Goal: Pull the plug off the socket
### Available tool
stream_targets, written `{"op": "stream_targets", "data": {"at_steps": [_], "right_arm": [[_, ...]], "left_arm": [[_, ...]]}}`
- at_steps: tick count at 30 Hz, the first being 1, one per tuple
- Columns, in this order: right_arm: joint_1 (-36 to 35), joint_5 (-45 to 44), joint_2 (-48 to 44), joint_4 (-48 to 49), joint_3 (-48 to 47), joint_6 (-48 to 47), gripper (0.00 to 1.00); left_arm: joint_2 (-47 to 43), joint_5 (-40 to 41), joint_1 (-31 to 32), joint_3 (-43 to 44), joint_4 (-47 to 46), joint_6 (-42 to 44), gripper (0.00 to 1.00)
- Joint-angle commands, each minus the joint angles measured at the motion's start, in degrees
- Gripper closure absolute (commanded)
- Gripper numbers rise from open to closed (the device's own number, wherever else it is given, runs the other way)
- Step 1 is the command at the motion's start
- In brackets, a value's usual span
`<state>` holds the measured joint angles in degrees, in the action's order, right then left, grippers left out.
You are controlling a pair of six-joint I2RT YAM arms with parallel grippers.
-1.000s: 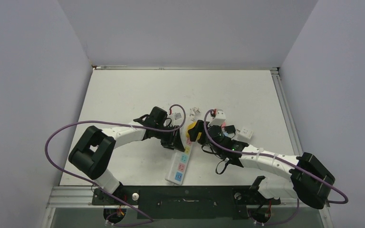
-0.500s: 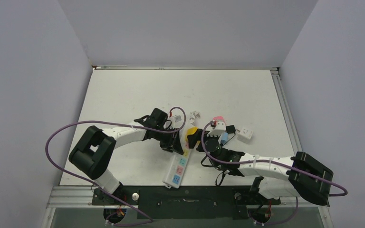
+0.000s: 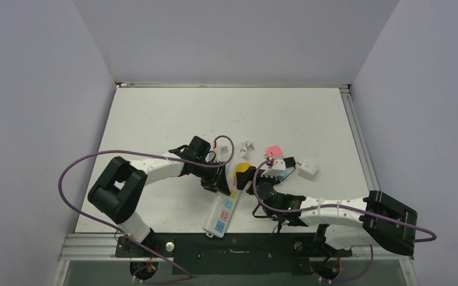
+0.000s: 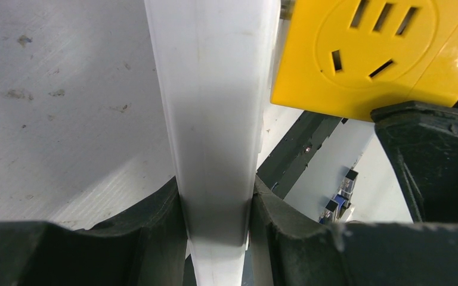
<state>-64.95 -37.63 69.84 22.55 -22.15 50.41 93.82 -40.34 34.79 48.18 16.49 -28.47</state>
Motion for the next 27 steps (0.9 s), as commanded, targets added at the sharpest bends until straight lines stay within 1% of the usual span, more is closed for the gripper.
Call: {"op": "stream_targets", "data": {"at_steps": [1,7,17,23,27], "right_arm": [[-2.51,-2.19,-2.23,3.96,-0.43,0.15,0.95],[-4.97,-5.92,-3.63,3.05,-0.71,-0.54,0.95],[-6.99,-8.19,-2.97,3.67,-0.82,-0.85,0.95],[-8.05,-9.78,-2.02,4.69,0.17,1.12,0.95],[-8.12,-10.64,-0.47,3.72,0.56,4.28,0.95]], "left_arm": [[0.79,4.08,-2.12,0.40,-3.23,-1.08,1.00],[1.25,3.43,-2.68,0.16,-3.67,-1.89,1.00],[1.35,2.85,-3.21,-0.02,-4.00,-2.40,1.00],[1.32,1.05,-3.58,-0.54,-5.57,-3.56,1.00],[0.42,-0.43,-3.58,-1.01,-7.07,-4.07,1.00]]}}
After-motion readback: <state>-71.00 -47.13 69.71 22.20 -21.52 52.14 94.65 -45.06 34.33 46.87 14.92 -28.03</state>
